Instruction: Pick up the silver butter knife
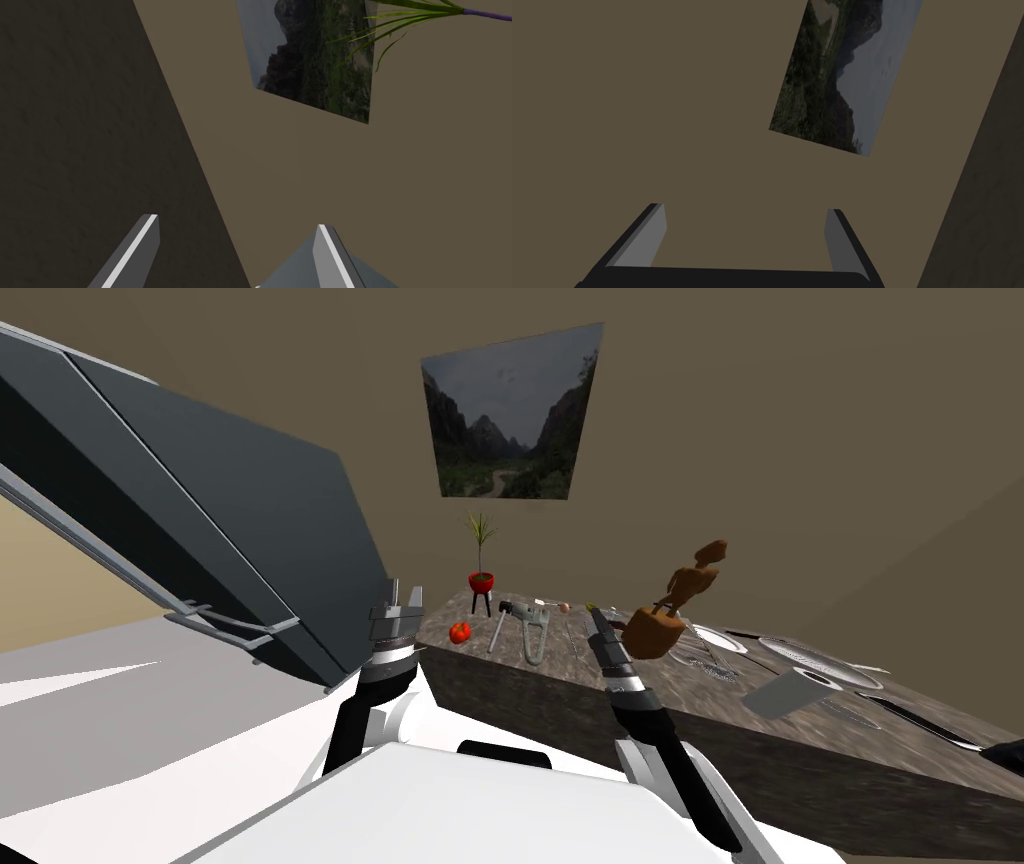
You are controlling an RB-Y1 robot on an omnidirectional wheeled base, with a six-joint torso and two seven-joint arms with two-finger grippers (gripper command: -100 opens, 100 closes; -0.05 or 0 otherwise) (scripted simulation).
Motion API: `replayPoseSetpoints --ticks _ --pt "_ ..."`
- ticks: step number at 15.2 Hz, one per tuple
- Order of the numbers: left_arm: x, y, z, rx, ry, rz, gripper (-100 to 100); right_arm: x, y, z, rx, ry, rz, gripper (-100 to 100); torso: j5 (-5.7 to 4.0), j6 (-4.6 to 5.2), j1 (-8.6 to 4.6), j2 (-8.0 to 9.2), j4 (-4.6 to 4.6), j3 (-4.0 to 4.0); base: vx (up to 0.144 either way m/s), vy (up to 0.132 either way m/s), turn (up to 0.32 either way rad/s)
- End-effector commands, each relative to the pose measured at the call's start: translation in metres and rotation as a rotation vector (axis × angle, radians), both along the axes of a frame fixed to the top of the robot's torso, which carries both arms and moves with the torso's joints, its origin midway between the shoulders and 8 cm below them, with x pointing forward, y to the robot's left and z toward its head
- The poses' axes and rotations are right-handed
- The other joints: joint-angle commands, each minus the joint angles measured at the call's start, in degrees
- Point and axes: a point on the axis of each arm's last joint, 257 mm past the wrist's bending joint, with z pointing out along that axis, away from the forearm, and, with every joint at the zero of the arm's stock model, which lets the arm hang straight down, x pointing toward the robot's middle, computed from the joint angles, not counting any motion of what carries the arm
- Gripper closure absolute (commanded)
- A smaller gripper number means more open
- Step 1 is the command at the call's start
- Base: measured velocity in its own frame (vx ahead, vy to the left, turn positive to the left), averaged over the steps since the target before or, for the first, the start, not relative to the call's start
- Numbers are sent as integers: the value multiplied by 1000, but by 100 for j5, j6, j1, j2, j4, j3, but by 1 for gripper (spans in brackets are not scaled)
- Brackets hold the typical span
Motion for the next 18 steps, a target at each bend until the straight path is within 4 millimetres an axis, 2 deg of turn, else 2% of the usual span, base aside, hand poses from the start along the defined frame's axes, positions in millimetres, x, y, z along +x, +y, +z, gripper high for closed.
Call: replayPoseSetpoints --ticks 1,2,4,5,6,7,8,9,10,11,13,14,15,16,17,18 --pt "0 0 0 0 0 0 0 4 -2 -13 -30 35 11 -100 0 0 0 0 0 0 -36 -11 84" --pt "0 0 0 0 0 0 0 9 -4 -28 -44 75 14 -100 0 1 1 0 0 0 -37 -6 104" --pt "0 0 0 0 0 0 0 9 -4 -29 -61 78 21 -100 1 1 1 -1 0 0 -28 -6 59" --pt "0 0 0 0 0 0 0 14 -7 -45 -87 123 27 -100 1 2 2 -3 0 -1 -24 -4 82" --pt "0 0 0 0 0 0 0 14 -6 -45 -93 124 30 -100 1 1 3 -4 -1 -2 -24 -6 90" --pt "0 0 0 0 0 0 0 18 -11 -62 -114 169 31 -100 1 1 3 -4 -1 -2 -27 -4 132" --pt "0 0 0 0 0 0 0 18 -10 -62 -127 171 36 -100 1 -1 3 -5 -1 -3 -26 -5 109" --pt "0 0 0 0 0 0 0 22 -16 -79 -144 217 34 -100 1 0 3 -5 -1 -3 -25 -6 120" --pt "0 0 0 0 0 0 0 21 -16 -80 -162 220 40 -100 1 -1 2 -6 -1 -3 -23 -7 93" --pt "0 0 0 0 0 0 0 25 -23 -97 -177 267 36 -100 1 1 1 -7 -1 -4 -23 -5 129" --pt "0 0 0 0 0 0 0 25 -23 -97 -198 270 42 -100 1 1 2 -7 -1 -4 -17 -6 74" --pt "0 0 0 0 0 0 0 27 -31 -115 -222 319 38 -100 1 2 2 -8 -1 -5 -14 -1 94" --pt "0 0 0 0 0 0 0 27 -32 -115 -234 321 42 -100 1 0 3 -10 -2 -5 -14 -1 106" --pt "0 0 0 0 0 0 0 30 -41 -133 -254 371 34 -100 1 1 3 -10 -2 -6 -16 1 171" --pt "0 0 0 0 0 0 0 29 -42 -133 -272 373 38 -100 1 -1 4 -10 -2 -6 -15 -1 130" --pt "0 0 0 0 0 0 0 31 -53 -151 -290 423 28 -100 1 1 4 -11 -2 -6 -13 1 145"
